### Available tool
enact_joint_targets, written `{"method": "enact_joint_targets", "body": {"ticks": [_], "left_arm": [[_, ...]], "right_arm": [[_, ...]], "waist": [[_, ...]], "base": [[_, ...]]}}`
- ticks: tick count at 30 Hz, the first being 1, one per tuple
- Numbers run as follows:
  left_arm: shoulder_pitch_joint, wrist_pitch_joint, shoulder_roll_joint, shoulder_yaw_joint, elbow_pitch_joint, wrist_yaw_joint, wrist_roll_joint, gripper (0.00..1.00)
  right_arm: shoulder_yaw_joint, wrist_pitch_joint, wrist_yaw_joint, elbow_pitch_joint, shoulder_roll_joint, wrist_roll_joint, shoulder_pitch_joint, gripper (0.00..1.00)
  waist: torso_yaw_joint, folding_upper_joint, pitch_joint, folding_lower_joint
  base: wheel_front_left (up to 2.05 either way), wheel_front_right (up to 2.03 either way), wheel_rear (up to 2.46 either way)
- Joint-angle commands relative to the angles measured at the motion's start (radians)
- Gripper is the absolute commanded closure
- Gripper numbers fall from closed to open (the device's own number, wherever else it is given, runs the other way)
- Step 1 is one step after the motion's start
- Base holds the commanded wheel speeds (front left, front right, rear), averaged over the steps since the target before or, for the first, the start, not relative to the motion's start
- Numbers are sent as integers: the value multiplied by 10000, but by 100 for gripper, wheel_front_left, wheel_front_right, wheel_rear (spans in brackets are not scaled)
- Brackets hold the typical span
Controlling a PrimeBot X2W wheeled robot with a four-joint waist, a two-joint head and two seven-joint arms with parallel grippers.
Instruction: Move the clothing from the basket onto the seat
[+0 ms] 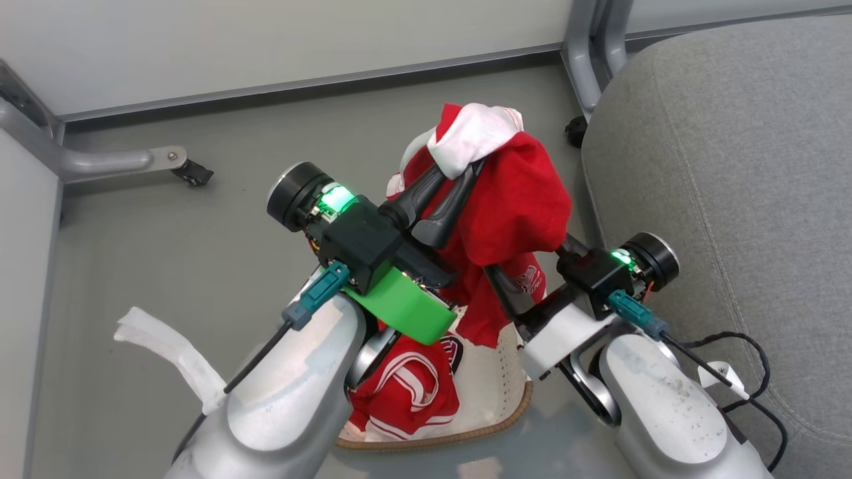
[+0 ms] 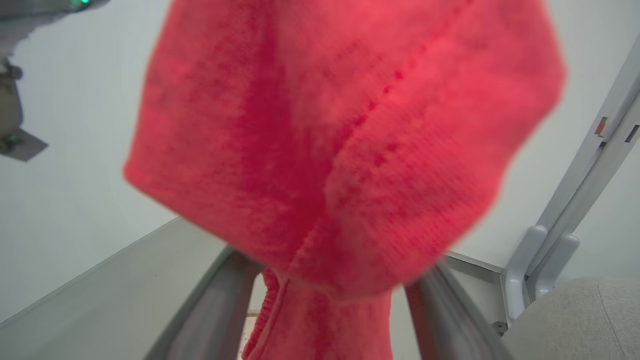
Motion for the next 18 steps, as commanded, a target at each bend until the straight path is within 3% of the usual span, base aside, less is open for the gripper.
{"method": "enact_joint_targets", "body": {"ticks": [1, 18], "left_arm": [[-68, -6, -22, -10, -16, -18, -7, 100], [38, -6, 39, -68, 86, -18, -57, 100]], "right_arm": [[24, -21, -3, 108, -39, 117, -85, 100], [-33, -21, -3, 86, -37, 541, -102, 100]], "waist": [[22, 0, 13, 0], [13, 0, 63, 0]], "base": [[0, 0, 0], [0, 0, 0]]}}
